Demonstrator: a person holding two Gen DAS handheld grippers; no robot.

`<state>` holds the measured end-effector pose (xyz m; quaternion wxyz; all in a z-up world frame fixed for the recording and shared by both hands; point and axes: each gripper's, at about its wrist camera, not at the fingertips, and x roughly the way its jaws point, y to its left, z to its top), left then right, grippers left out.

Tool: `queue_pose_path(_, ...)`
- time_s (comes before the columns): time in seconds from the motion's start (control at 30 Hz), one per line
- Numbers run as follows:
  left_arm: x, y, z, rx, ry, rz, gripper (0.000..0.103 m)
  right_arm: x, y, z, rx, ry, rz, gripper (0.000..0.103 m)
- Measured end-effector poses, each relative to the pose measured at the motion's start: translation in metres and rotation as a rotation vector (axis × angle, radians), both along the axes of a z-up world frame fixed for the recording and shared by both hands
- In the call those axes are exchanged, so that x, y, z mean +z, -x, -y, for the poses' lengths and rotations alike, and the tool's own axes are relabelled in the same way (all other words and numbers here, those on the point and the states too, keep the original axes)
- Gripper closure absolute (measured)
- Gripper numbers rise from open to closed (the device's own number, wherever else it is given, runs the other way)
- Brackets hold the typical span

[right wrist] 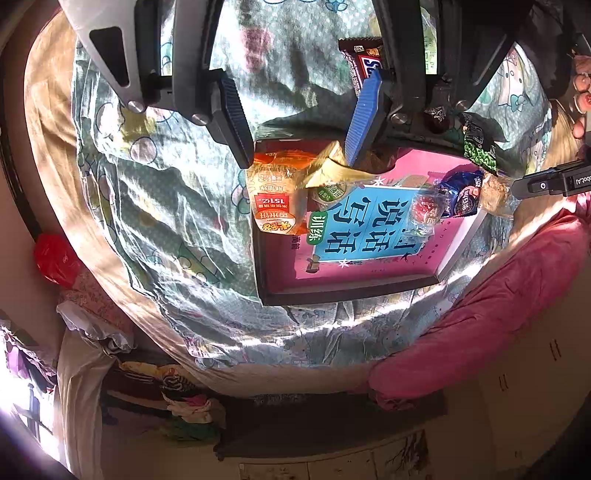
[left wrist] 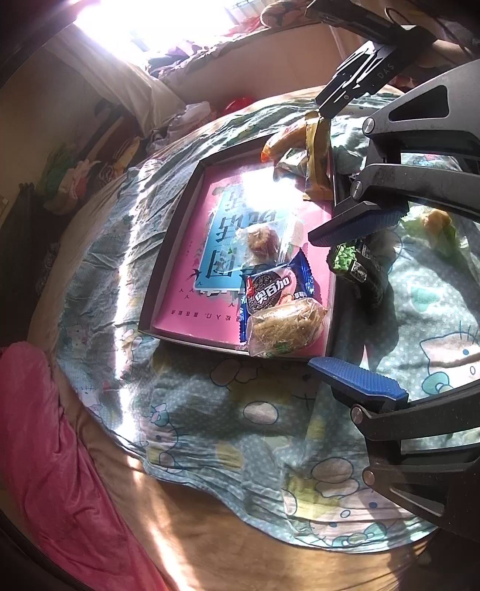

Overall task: Organize snacks
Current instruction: 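Open both tools and withdraw them from the tray, then move left tool toward green-wrapped cake while right tool moves toward Snickers bar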

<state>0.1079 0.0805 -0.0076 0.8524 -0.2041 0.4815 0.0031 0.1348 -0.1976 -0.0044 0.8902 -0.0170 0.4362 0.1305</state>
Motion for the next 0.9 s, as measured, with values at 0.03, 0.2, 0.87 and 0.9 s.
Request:
queue_pose_path(0.03,0.001,0.001,0.001,-0.003,-0.003,0.003,0.037,0.001,0.001,0.001,0.001,-0.005,0.004,0.052)
queue_pose_path(0.2,0.008,0.003,0.006,-0.01,-0.028,0.014,0.034,0.008,0.007,0.001,0.008,-0.024,0.029,0.051)
queue_pose_path(0.87,0.022,0.019,0.018,-0.036,-0.039,0.049,0.031,0.023,0.038,-0.012,0.093,-0.088,0.077,0.045)
queue_pose_path(0.9,0.022,0.02,0.019,-0.039,-0.039,0.049,0.031,0.023,0.039,-0.013,0.095,-0.088,0.075,0.045)
